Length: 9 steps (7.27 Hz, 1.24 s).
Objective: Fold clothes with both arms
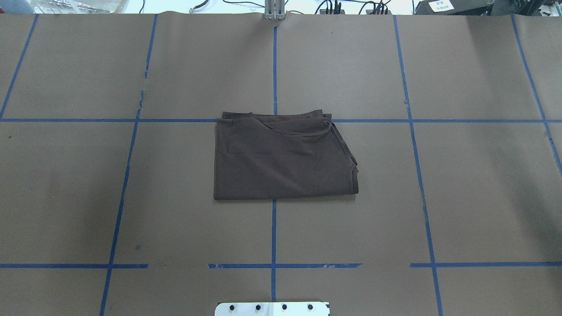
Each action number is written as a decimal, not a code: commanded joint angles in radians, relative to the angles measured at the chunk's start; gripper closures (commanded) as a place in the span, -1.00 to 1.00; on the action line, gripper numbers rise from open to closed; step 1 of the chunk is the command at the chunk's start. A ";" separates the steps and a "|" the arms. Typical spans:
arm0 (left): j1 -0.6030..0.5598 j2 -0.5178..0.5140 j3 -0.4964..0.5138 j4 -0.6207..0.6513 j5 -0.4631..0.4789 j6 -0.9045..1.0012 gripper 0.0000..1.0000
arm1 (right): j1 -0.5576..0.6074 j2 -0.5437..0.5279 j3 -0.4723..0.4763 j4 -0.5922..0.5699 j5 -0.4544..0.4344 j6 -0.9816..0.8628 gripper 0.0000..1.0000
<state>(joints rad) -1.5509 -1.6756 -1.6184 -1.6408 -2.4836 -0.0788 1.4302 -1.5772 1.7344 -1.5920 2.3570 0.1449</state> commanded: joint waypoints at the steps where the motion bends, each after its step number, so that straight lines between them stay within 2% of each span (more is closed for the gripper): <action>1: 0.000 0.008 -0.023 0.002 0.009 -0.002 -1.00 | 0.001 0.008 0.007 0.001 -0.007 0.010 -1.00; 2: 0.000 0.020 -0.029 0.004 0.011 -0.002 -1.00 | -0.002 0.008 0.005 0.006 -0.005 0.013 -1.00; 5: -0.006 0.094 -0.124 0.009 0.011 -0.004 -1.00 | -0.001 -0.020 0.002 0.115 -0.004 0.013 -1.00; 9: 0.058 0.094 -0.123 -0.001 0.040 -0.002 -1.00 | 0.003 0.011 -0.047 0.148 -0.015 0.015 -1.00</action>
<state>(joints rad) -1.5230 -1.5735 -1.7450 -1.6410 -2.4548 -0.0823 1.4324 -1.5698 1.7134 -1.4493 2.3440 0.1584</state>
